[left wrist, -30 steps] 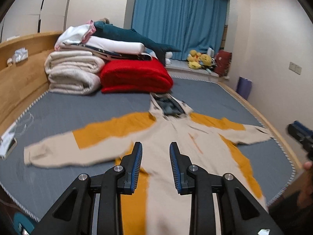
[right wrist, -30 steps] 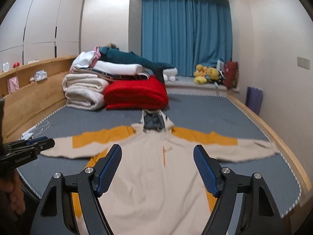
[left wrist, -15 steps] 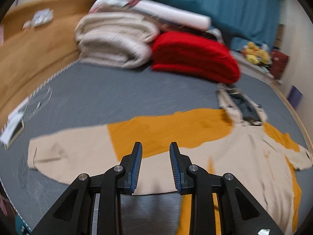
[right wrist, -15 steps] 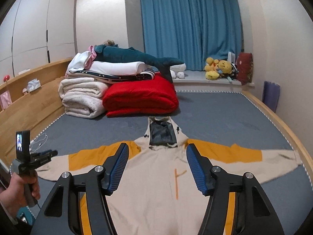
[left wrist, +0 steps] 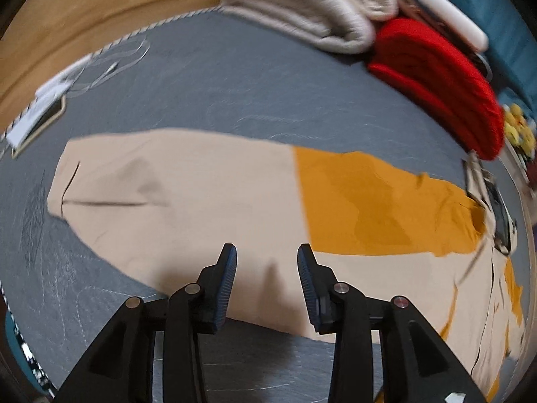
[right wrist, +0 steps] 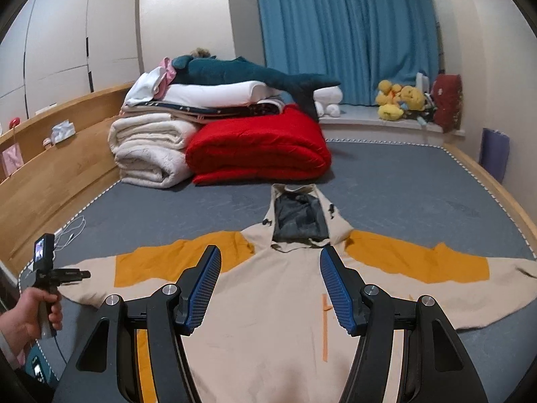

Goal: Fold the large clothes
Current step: 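Move the left tool to the sleeve cuff and grasp it, then fold the held sleeve across the jacket body with the left tool, release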

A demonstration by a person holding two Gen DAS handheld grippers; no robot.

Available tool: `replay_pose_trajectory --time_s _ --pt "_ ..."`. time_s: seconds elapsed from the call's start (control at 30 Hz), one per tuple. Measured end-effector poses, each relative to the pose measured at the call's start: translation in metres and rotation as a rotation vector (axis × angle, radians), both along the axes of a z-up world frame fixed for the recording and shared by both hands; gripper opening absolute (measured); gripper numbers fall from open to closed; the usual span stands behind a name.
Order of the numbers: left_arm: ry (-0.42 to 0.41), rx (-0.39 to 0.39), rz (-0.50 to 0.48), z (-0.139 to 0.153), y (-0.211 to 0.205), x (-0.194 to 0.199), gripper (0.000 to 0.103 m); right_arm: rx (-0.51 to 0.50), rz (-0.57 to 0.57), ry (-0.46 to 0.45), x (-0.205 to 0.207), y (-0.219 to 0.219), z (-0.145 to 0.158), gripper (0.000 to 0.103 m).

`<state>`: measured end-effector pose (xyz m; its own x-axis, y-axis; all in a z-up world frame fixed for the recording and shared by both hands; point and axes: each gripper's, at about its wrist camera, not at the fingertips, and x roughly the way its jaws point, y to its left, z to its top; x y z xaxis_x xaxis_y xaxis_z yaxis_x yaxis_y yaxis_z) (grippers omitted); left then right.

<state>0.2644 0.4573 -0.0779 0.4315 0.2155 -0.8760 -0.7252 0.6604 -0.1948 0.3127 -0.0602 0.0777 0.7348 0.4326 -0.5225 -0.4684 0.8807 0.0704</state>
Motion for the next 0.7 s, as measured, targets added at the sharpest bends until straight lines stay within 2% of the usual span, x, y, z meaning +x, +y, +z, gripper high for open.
replay_pose_trajectory --time_s 0.03,0.07,0.1,0.13,0.23,0.43,0.57,0.63,0.7 --pt "0.002 -0.030 0.020 -0.004 0.009 -0.005 0.039 0.001 0.015 0.010 0.003 0.002 -0.002 0.072" --pt "0.003 -0.049 0.034 -0.007 0.016 -0.008 0.045 0.007 0.040 0.023 0.005 0.004 -0.004 0.083" --pt "0.007 -0.065 0.052 -0.009 0.024 -0.011 0.054 0.007 0.064 0.030 0.007 0.007 -0.006 0.086" --pt "0.013 -0.077 0.076 -0.012 0.032 -0.015 0.056 -0.015 0.078 0.031 0.007 0.011 -0.009 0.089" --pt "0.028 -0.098 0.140 -0.021 0.054 -0.027 0.057 -0.067 0.103 0.022 0.003 0.021 -0.016 0.089" --pt "0.129 -0.106 0.236 -0.045 0.077 -0.046 0.057 -0.102 0.101 0.029 0.004 0.029 -0.026 0.089" --pt "0.145 -0.113 0.327 -0.054 0.091 -0.065 0.057 -0.112 0.077 0.051 0.010 0.033 -0.031 0.089" --pt "0.126 -0.154 0.390 -0.058 0.099 -0.076 0.057 -0.150 0.060 0.083 0.016 0.037 -0.037 0.089" --pt "0.097 -0.197 0.437 -0.062 0.104 -0.085 0.055 -0.155 0.066 0.114 0.019 0.039 -0.041 0.081"
